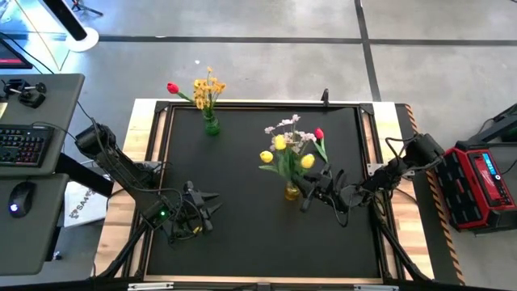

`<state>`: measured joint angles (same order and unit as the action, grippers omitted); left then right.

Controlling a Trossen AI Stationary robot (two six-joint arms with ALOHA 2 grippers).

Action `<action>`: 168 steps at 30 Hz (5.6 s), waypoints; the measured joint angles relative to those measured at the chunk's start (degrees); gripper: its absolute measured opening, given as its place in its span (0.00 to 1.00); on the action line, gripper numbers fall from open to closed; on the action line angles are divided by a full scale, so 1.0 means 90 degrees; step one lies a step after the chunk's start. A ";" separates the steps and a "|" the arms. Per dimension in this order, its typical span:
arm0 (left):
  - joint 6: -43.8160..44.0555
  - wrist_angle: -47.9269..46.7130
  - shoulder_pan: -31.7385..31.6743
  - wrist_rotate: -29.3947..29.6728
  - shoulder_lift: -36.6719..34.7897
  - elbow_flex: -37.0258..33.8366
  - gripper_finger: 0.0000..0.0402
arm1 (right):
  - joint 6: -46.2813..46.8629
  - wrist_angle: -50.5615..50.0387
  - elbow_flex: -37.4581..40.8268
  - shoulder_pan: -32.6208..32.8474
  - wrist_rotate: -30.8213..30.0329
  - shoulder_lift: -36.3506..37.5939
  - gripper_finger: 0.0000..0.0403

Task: Sort flowers into vase by color
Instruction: Put the yellow tulip into the yellow vase, then put the red tulip into the green vase

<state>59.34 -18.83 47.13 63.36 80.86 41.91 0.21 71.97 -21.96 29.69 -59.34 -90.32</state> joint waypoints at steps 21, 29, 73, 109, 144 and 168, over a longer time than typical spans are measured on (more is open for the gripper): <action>-0.0113 0.0129 0.0000 0.0018 0.0000 0.0000 0.38 | 0.2130 -0.4079 -0.0308 -0.0003 0.0841 0.2004 0.43; -0.0113 0.0139 -0.0005 0.0021 0.0000 0.0000 0.38 | 0.4915 -0.7618 -0.0308 -0.0099 0.1825 0.3393 0.43; -0.0361 0.0371 -0.0320 -0.0198 0.0000 0.0000 0.38 | 0.5593 -1.0105 -0.0269 -0.4003 0.2579 0.1553 0.03; -0.5611 0.4070 0.0090 -0.0768 0.0100 -0.0325 0.38 | -0.1696 -0.2022 -0.3019 0.1077 0.2907 0.0535 0.00; -0.7775 0.8003 -0.2188 -0.5645 0.2466 0.1733 0.34 | -0.1576 0.1068 -0.3019 0.0240 0.4929 -0.1427 0.00; -0.8797 0.7786 -0.1340 -0.3170 0.2484 0.1778 0.09 | -0.1724 0.0645 -0.3011 0.0583 0.3974 -0.1427 0.00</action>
<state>-19.83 51.24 35.07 34.83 103.22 57.91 -15.31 77.78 -49.06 34.94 -23.57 -103.17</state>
